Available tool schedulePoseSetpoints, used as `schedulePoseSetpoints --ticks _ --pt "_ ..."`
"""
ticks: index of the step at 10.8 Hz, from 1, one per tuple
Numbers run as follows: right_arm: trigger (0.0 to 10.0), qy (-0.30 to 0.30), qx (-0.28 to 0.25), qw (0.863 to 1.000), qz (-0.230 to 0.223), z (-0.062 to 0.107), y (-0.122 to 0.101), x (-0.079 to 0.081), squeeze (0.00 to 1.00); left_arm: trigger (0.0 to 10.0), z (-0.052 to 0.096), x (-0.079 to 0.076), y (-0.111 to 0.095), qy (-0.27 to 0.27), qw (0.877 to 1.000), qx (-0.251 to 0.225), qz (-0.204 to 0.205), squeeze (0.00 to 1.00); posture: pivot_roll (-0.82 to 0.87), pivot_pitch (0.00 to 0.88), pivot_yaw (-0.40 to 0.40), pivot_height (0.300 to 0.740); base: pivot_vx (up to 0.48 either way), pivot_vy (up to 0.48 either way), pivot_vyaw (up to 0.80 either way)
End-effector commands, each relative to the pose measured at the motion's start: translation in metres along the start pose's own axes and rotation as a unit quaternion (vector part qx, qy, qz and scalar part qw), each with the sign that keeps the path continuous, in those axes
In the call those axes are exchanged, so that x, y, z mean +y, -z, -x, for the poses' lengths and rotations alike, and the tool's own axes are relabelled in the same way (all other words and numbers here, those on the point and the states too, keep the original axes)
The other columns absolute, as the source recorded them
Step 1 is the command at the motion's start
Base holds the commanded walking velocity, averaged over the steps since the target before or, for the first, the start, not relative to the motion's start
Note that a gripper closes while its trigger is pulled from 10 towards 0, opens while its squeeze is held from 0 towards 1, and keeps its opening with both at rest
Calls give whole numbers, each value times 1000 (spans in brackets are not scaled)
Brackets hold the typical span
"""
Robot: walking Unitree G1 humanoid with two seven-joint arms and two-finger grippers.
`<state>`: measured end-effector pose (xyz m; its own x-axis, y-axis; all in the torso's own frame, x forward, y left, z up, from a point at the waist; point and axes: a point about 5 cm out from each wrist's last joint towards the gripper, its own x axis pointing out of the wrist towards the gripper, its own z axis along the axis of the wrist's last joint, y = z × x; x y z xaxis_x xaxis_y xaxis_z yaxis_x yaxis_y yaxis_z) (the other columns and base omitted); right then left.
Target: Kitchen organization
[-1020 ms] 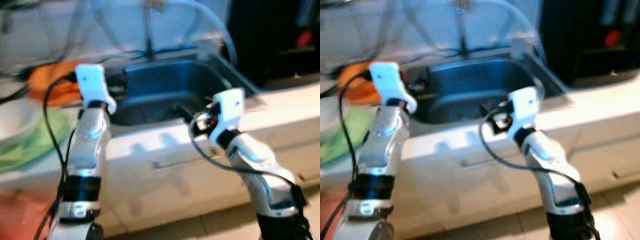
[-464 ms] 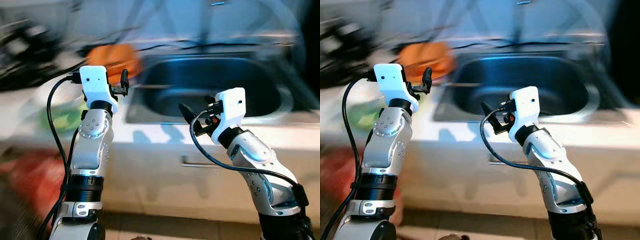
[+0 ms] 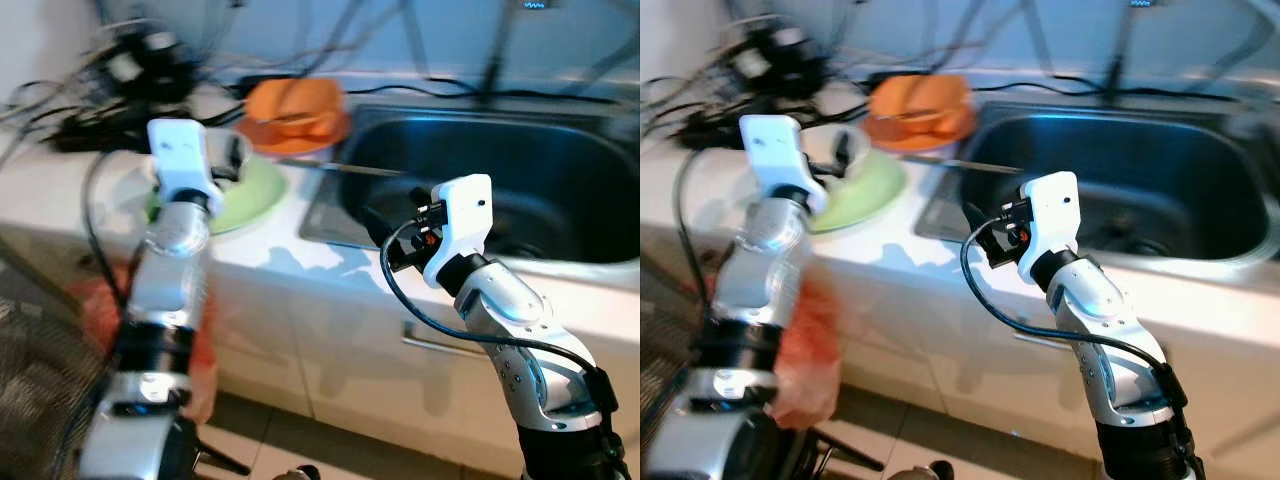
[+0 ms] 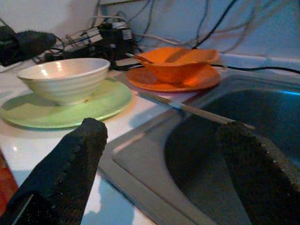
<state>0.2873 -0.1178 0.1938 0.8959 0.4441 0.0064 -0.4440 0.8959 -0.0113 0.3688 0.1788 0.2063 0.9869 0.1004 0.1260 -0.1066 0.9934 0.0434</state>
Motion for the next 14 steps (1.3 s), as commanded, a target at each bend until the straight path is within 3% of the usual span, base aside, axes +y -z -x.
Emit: schedulePoseSetpoints --ticks 1,8,10,12,14 --pt "10000 -3 -4 1000 1 0 -3 1 0 10000 -4 3 -1 -8 1000 8 -4 0 -89 0 116 740 0 0 0" --pt "10000 -98 12 995 -2 10 -3 22 0 10000 -29 8 9 52 992 109 -40 0 -99 0 125 740 0 0 0" --pt "10000 -137 -4 990 -19 15 -14 31 0 10000 -35 14 8 74 988 127 -56 0 -101 0 133 740 0 0 0" --pt "10000 -151 -8 988 -21 19 -17 35 0 10000 -38 18 9 97 981 145 -82 0 -105 0 143 740 0 0 0" --pt "10000 -148 0 989 -28 24 -14 38 0 10000 -38 26 13 141 967 173 -121 0 -109 0 158 740 0 0 0"
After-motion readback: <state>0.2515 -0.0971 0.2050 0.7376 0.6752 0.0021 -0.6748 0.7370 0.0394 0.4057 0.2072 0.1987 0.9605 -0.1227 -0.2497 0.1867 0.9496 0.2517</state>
